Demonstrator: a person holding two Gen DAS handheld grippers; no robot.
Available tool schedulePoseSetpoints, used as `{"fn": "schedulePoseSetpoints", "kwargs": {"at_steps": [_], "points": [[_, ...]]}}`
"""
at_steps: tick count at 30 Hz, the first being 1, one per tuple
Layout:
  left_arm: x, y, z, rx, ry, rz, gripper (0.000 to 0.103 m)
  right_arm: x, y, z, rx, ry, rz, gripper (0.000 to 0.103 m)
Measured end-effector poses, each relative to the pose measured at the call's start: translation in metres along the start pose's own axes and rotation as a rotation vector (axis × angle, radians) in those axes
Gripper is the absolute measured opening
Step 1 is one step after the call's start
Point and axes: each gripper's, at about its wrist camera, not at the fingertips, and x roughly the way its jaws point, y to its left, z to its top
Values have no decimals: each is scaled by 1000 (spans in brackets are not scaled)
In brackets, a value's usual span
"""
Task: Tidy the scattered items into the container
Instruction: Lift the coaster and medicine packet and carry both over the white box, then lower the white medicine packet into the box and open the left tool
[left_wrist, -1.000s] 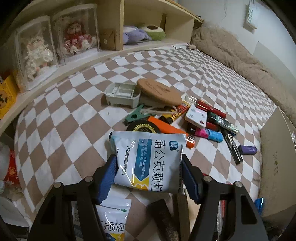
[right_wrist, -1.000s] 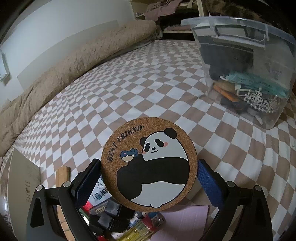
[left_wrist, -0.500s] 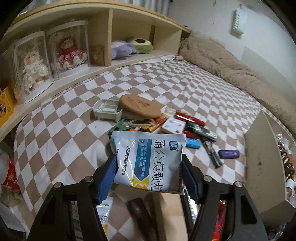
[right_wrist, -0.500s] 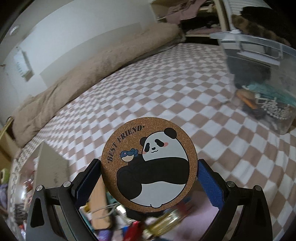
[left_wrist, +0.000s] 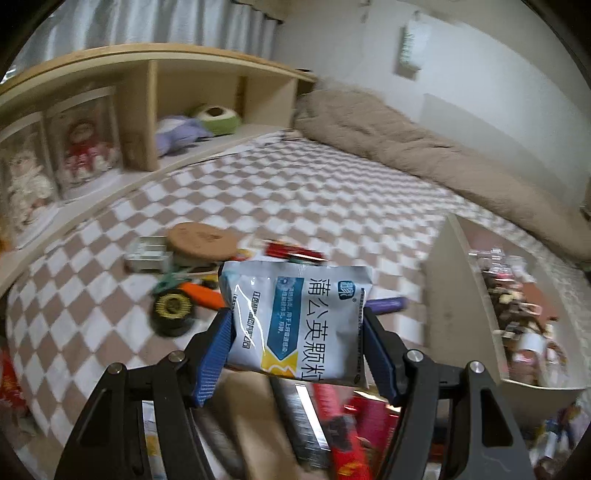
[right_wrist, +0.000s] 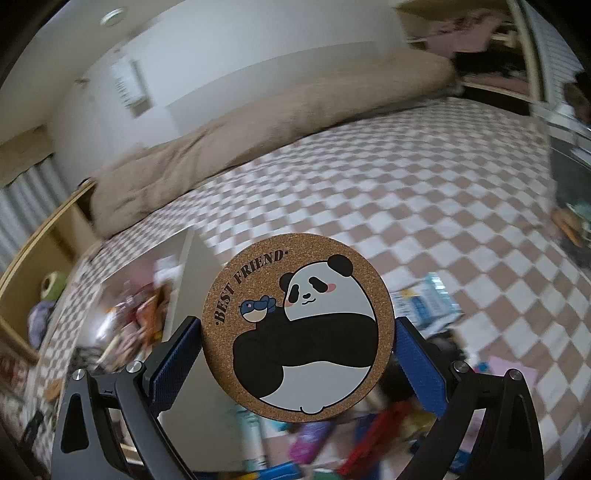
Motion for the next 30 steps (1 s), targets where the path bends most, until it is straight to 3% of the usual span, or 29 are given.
{"fn": "schedulePoseSetpoints", "kwargs": {"at_steps": [13,22,26,30], "points": [[-31,-86,3,132,-49,-204,68,-17,72,-11,-220,-38,130,100],[-31,-140,-3,180,21,-319,69,-19,91,-25,-282,-14,209,100],[-27,-160,-6,220,59,-327,69,-21,92,-28,-283,-15,224,100],[-23,-172,-13,265,101,-286,69,-25,87,-27,-266,-21,239,100]]}}
